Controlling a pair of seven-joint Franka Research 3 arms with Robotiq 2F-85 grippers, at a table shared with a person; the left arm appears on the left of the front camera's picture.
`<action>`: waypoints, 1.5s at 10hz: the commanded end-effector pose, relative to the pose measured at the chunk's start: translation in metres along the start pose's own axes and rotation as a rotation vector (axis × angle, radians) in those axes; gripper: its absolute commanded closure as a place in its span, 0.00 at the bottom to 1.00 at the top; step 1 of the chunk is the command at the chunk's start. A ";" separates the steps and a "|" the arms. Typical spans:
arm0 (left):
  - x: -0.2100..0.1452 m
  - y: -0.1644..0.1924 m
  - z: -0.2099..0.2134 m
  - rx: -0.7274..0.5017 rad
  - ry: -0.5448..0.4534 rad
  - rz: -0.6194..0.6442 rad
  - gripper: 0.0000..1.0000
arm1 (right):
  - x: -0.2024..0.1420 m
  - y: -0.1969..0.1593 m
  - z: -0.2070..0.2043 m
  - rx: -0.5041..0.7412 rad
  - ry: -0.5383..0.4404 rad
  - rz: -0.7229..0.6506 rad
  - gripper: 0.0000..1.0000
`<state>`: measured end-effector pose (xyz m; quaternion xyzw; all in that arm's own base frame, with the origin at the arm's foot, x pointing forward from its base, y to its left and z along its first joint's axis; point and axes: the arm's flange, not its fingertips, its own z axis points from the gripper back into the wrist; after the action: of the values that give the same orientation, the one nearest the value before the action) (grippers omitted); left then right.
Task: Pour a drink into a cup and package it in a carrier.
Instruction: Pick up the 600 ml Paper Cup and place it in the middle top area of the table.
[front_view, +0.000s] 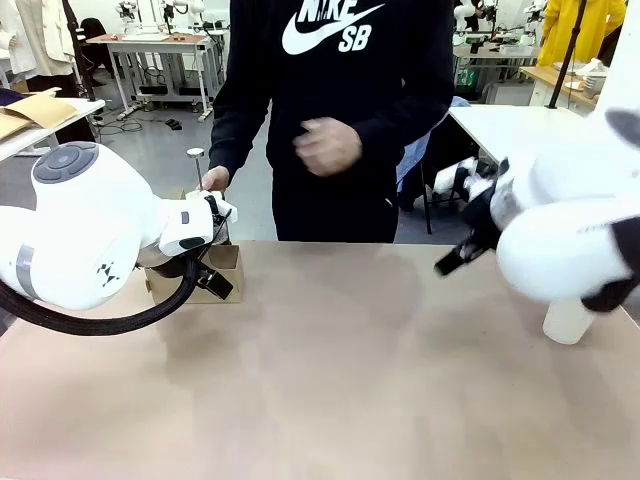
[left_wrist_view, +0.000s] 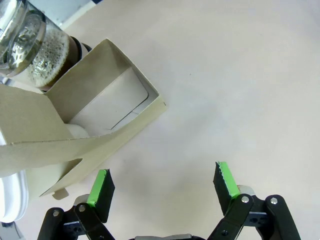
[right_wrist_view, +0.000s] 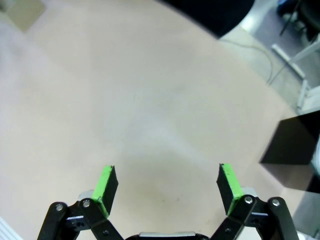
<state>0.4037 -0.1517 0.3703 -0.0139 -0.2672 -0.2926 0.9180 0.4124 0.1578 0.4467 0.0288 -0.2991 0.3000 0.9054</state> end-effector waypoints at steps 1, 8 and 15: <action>0.000 0.000 0.000 0.000 0.000 0.000 0.00 | 0.036 -0.046 0.058 0.102 -0.025 0.000 0.00; 0.000 0.000 0.000 0.000 0.000 0.000 0.00 | -0.166 -0.271 0.097 0.528 -0.599 0.242 0.00; 0.000 0.000 0.000 0.000 0.000 0.000 0.00 | -0.260 -0.280 0.066 0.521 -0.780 0.174 0.00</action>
<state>0.4038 -0.1520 0.3702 -0.0137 -0.2671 -0.2928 0.9180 0.3761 -0.2208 0.3764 0.3604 -0.5264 0.3940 0.6616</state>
